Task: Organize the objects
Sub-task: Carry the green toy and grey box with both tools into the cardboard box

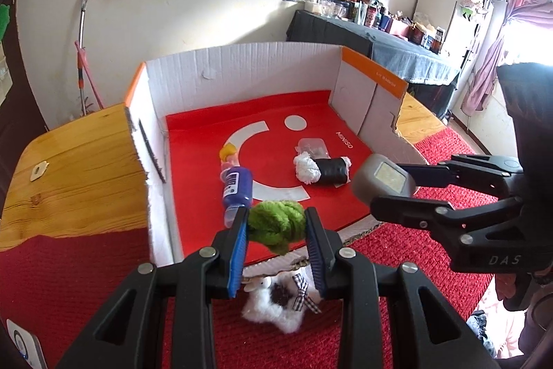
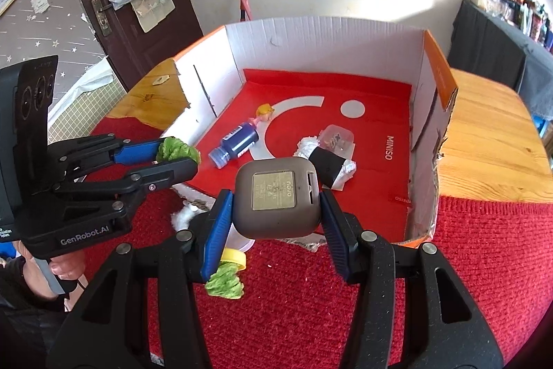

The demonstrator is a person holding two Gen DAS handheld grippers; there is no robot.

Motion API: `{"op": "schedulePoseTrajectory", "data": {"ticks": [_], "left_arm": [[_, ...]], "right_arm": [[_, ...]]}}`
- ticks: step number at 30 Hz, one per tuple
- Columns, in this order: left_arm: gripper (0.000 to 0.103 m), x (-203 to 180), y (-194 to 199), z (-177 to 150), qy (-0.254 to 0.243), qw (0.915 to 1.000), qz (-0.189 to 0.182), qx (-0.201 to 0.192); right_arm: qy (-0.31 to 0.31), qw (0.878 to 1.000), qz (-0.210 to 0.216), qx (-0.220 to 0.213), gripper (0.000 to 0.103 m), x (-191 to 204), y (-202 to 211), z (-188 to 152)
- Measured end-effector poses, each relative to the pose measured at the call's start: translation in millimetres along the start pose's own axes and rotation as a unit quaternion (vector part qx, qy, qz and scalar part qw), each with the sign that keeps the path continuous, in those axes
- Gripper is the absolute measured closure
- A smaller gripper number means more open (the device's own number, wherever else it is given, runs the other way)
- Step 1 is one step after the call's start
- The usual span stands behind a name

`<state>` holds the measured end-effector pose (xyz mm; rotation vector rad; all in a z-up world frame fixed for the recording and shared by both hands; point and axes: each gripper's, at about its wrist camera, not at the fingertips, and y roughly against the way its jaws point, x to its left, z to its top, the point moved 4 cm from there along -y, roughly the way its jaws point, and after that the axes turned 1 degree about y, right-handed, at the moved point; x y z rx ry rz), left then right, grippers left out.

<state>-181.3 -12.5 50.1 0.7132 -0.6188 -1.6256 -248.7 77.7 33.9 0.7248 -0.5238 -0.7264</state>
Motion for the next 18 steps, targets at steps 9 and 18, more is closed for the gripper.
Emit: {"op": "schedulePoseTrajectory", "data": {"ticks": [9, 18], "left_arm": [[0.070, 0.4, -24.1, -1.5, 0.002, 0.9985, -0.026, 0.048], [0.070, 5.7, -46.4, -4.6, 0.010, 0.9952, -0.036, 0.090]], "right_arm": [[-0.014, 0.999, 0.014, 0.044, 0.054, -13.8, -22.1, 5.9], [-0.017, 0.997, 0.018, 0.078, 0.054, -18.9, -39.2, 6.6]]}}
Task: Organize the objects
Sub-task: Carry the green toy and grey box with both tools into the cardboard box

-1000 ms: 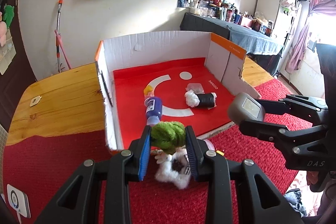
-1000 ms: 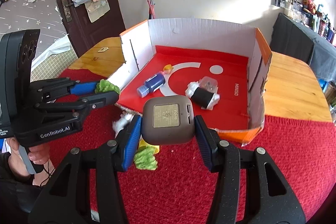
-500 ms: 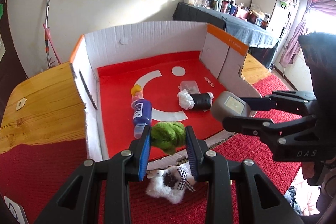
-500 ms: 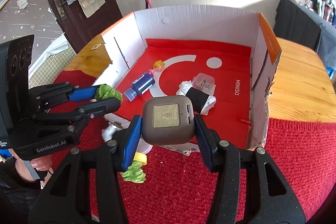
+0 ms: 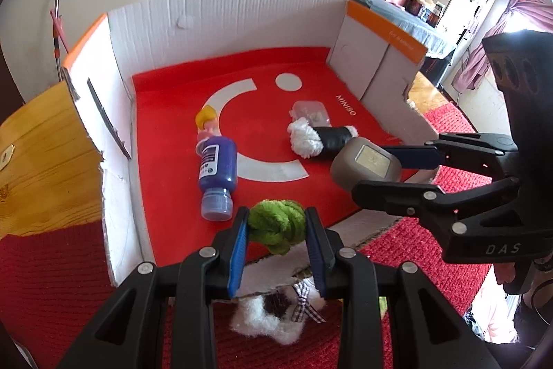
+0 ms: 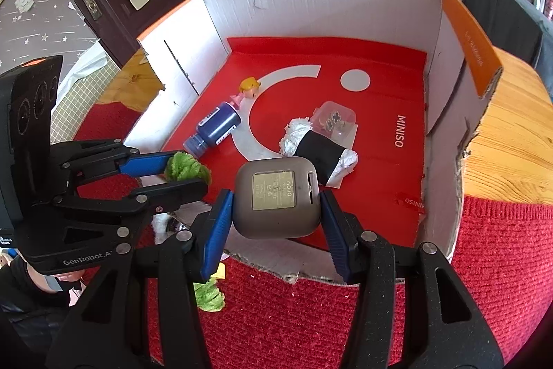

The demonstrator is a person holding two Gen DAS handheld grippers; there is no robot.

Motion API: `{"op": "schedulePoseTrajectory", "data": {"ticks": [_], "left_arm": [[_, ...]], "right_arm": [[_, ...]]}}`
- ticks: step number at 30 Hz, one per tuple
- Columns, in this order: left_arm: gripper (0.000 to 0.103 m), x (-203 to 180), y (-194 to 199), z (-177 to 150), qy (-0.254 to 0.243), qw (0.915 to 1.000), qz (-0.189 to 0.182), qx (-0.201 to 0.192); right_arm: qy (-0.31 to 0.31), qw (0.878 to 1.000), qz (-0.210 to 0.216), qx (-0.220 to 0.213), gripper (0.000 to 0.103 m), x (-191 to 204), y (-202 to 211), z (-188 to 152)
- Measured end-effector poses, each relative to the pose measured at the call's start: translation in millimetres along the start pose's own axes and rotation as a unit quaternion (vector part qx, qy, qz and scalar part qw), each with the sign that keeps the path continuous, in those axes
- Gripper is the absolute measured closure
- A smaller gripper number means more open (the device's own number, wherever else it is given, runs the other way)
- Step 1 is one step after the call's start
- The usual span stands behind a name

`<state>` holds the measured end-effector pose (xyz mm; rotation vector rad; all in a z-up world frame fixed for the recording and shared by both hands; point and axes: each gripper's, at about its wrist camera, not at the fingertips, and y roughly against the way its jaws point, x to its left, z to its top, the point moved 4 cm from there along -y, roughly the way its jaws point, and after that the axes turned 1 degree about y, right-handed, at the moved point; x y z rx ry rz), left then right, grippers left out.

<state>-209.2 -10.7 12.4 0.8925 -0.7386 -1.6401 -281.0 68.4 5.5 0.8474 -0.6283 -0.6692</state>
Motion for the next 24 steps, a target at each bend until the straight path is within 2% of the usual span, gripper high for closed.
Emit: {"op": "schedulePoseTrajectory", "data": {"ticks": [11, 24], "left_arm": [[0.070, 14.6, -14.8, 3.9, 0.015, 0.9998, 0.006, 0.012], [0.070, 20.1, -22.2, 13.0, 0.015, 0.9998, 0.015, 0.005]], "right_arm": [[-0.001, 1.000, 0.005, 0.019, 0.054, -2.4, -11.8, 1.4], [-0.006, 1.000, 0.009, 0.022, 0.054, -4.2, -23.1, 4.7]]}}
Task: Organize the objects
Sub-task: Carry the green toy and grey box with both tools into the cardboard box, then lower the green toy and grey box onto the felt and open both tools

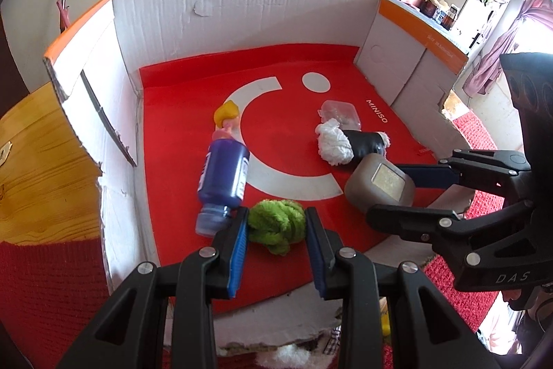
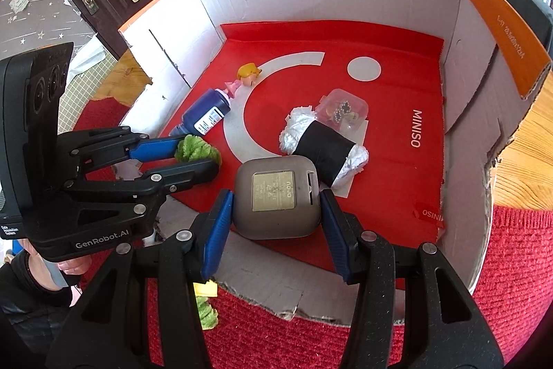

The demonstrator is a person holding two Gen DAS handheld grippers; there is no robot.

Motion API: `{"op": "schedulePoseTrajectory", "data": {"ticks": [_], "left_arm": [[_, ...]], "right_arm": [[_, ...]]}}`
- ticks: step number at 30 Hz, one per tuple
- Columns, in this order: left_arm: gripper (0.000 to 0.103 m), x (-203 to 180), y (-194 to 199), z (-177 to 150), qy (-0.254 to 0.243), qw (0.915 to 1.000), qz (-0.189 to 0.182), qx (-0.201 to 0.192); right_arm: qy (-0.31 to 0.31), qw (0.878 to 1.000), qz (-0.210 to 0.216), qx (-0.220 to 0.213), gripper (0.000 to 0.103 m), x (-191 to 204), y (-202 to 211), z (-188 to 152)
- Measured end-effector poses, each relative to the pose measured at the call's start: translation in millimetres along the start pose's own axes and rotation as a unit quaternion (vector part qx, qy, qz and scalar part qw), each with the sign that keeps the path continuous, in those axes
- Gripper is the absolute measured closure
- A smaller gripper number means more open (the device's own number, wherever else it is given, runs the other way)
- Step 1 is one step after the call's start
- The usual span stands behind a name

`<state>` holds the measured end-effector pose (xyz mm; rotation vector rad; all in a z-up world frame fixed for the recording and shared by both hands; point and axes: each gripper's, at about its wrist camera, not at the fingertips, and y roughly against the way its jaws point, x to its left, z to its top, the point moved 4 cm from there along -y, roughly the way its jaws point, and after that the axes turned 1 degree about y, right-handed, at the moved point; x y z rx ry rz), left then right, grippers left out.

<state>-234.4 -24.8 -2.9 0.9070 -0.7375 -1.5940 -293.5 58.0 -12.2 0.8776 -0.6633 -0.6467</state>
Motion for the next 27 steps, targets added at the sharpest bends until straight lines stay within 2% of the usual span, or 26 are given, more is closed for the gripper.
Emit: {"op": "schedulePoseTrajectory", "data": {"ticks": [17, 27], "left_arm": [[0.070, 8.0, -10.6, 12.4, 0.006, 0.9998, 0.011, -0.013], [0.070, 9.7, -14.8, 16.5, 0.001, 0.9991, 0.030, -0.031]], "right_arm": [[0.004, 0.999, -0.026, -0.024, 0.054, -8.0, -6.9, 8.9], [0.006, 0.998, -0.058, -0.039, 0.054, -18.9, -11.2, 15.3]]}}
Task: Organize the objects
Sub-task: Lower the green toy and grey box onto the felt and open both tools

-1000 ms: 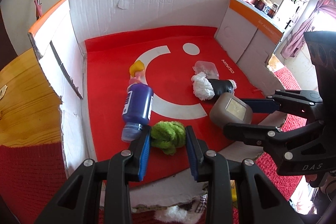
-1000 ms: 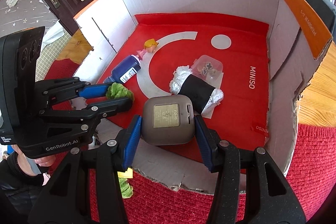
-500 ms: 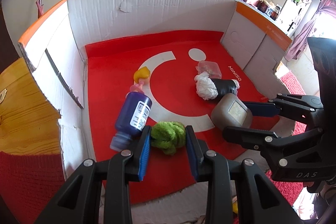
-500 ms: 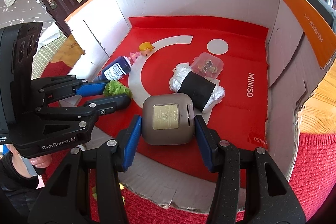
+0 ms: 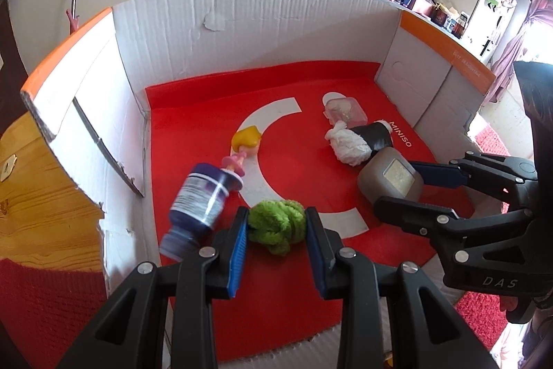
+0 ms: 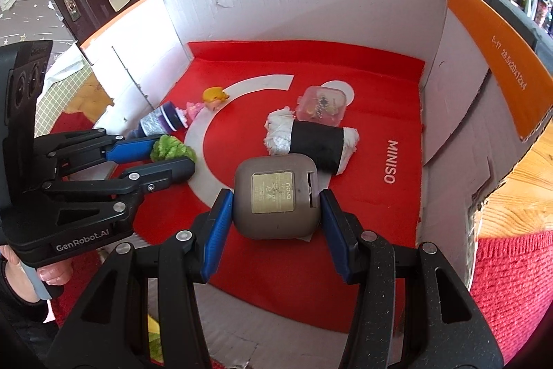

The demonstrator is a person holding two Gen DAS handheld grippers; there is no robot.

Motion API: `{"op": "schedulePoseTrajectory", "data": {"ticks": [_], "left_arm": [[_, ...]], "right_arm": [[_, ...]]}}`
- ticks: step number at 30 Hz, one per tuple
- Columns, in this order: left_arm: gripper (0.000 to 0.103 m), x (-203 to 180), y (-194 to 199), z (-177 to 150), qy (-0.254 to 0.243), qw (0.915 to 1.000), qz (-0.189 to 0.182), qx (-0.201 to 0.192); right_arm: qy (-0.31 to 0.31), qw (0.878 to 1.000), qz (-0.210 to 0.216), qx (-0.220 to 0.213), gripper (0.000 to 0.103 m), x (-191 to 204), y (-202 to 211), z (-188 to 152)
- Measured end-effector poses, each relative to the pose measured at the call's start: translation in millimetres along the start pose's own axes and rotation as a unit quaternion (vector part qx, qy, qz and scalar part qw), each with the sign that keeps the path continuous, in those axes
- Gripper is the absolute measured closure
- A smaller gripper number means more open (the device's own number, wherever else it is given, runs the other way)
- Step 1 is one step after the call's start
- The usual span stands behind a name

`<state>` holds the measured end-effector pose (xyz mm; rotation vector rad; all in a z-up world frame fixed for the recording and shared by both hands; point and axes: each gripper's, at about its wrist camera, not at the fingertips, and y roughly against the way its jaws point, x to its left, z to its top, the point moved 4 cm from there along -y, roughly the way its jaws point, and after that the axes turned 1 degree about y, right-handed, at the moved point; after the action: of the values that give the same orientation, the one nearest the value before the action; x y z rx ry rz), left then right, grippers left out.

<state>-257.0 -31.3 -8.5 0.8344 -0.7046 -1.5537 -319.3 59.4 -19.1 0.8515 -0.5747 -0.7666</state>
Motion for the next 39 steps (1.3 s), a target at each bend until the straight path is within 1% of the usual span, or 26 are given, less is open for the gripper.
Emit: {"op": "schedulePoseTrajectory", "data": {"ticks": [7, 26, 29, 34, 39], "left_arm": [[0.069, -1.3, -1.1, -1.2, -0.006, 0.9999, 0.010, -0.008], [0.067, -1.8, -1.8, -1.1, -0.007, 0.9999, 0.010, -0.007], [0.065, -1.5, -1.0, -1.9, -0.007, 0.9999, 0.010, -0.006], [0.055, -2.4, 1.1, -3.3, -0.011, 0.9998, 0.017, -0.010], [0.055, -2.4, 2.4, -4.5, -0.011, 0.9997, 0.017, -0.010]], "right_arm": [[0.003, 1.000, -0.003, -0.004, 0.054, -1.5, -1.4, 0.4], [0.004, 1.000, -0.002, -0.006, 0.054, -1.6, -1.3, -0.8], [0.004, 1.000, -0.001, -0.006, 0.054, -1.4, -0.9, -0.9], [-0.002, 1.000, 0.006, -0.008, 0.053, -1.4, 1.9, -2.7], [-0.002, 1.000, 0.007, -0.012, 0.052, 0.2, 4.0, -4.3]]}}
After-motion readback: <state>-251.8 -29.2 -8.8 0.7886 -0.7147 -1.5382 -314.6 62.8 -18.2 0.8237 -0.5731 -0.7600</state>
